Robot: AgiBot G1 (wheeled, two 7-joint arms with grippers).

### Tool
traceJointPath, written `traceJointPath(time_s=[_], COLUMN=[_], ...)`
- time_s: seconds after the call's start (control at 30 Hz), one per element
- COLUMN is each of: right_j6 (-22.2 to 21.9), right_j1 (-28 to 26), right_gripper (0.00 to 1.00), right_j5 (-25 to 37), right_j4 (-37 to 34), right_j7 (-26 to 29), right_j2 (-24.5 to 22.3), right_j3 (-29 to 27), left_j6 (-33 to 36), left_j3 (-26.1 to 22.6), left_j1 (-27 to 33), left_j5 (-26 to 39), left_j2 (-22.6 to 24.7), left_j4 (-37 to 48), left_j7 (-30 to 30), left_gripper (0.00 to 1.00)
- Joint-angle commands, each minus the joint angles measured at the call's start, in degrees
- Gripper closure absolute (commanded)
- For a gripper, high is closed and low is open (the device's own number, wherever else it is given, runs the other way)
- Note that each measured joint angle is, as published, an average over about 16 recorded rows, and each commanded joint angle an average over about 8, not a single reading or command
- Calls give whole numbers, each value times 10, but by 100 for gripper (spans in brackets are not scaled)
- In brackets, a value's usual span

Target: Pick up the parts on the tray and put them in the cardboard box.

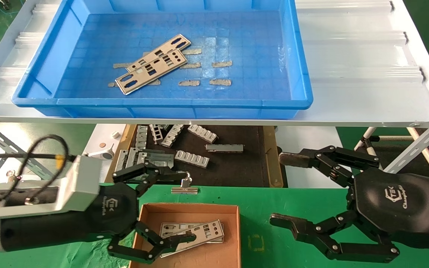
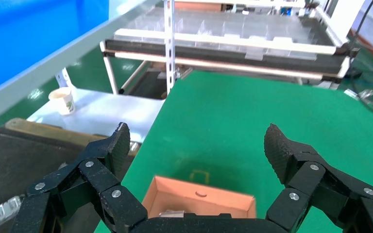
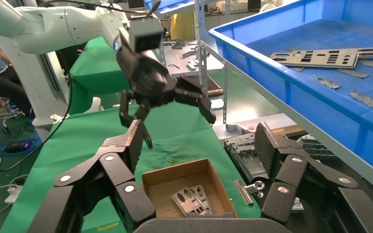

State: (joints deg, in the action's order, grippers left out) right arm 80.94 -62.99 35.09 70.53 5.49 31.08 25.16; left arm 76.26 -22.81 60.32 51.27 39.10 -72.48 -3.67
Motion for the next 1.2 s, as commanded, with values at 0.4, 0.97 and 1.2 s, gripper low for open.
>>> traceJointPath(time_s=[0.4, 0.97, 1.2], right_j6=[0, 0, 0], right_j1=[0, 0, 0], right_gripper=[0, 0, 0], right_j5=[0, 0, 0], right_j4=[0, 0, 0], right_j7=[0, 0, 0], right_j2=[0, 0, 0], right_j3=[0, 0, 0], left_j6=[59, 102, 99], left_j3=[43, 74, 71], left_j1=[8, 14, 13], left_j5=[-59, -103, -99], left_j2=[-26, -44, -43], left_j4=[-7, -12, -12], left_j7=[-44, -75, -73], left_gripper=[0, 0, 0])
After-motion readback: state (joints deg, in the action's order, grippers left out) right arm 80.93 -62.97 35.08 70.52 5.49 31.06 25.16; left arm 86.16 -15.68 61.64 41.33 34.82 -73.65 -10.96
